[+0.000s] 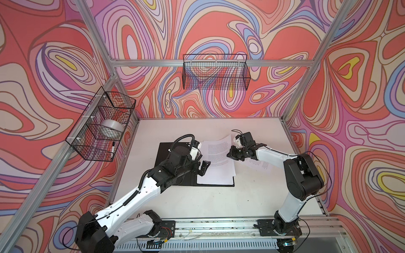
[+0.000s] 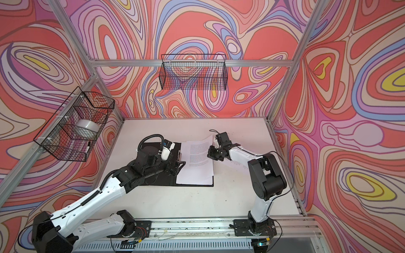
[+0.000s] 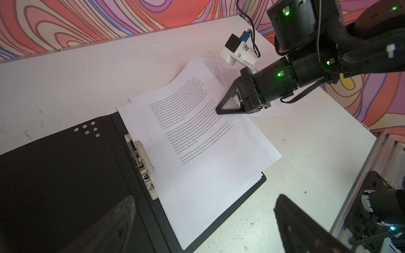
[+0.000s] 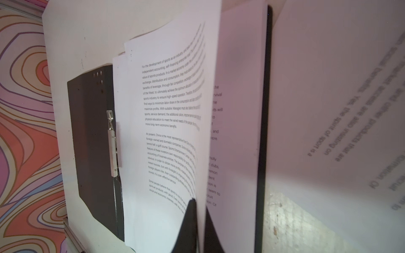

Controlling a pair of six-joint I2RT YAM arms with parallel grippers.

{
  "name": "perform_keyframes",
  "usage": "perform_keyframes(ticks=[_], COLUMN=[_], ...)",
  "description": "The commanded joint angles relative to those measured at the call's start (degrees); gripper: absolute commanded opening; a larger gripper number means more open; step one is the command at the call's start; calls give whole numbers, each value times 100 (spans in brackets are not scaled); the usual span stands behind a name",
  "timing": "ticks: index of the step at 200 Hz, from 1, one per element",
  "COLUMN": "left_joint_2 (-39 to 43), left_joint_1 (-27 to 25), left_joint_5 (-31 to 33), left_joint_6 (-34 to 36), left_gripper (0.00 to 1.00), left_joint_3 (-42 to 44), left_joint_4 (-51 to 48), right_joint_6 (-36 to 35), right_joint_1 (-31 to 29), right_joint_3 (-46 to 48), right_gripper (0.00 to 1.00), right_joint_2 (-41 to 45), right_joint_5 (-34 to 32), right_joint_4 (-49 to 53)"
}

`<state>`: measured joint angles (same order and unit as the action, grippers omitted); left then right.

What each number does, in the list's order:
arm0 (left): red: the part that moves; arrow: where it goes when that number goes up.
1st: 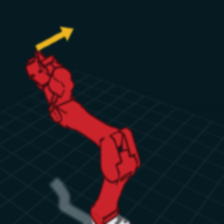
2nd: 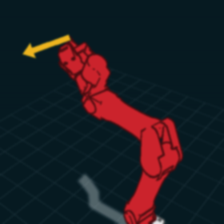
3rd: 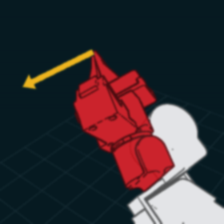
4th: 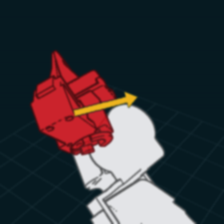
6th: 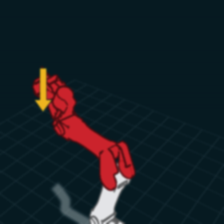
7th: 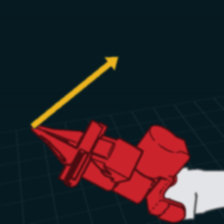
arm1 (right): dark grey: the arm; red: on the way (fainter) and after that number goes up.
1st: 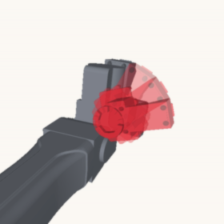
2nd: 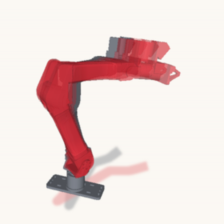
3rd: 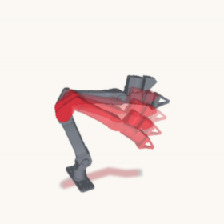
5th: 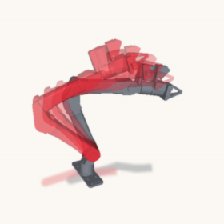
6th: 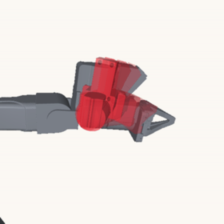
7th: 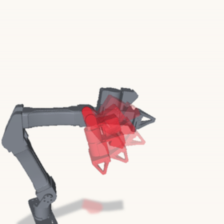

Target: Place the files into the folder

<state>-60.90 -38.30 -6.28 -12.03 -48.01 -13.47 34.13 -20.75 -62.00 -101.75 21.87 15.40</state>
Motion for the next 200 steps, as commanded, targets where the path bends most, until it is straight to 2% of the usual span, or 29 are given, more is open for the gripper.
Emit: perform_keyframes(ticks=[1, 93, 200], left_joint_2=[-50, -62, -70], left_joint_1=[31, 34, 34], left_joint_5=[-73, -152, -167], left_joint_6=[69, 60, 69], left_gripper=[100, 100, 100], left_joint_3=[-51, -59, -60], left_joint_4=[77, 73, 64], right_joint_6=[66, 67, -446], right_joint_1=[-84, -252, -341], right_joint_3=[74, 109, -231], right_gripper=[0, 0, 0], right_joint_2=[59, -125, -282], right_joint_5=[-72, -121, -278], right_joint_4=[-29, -61, 351])
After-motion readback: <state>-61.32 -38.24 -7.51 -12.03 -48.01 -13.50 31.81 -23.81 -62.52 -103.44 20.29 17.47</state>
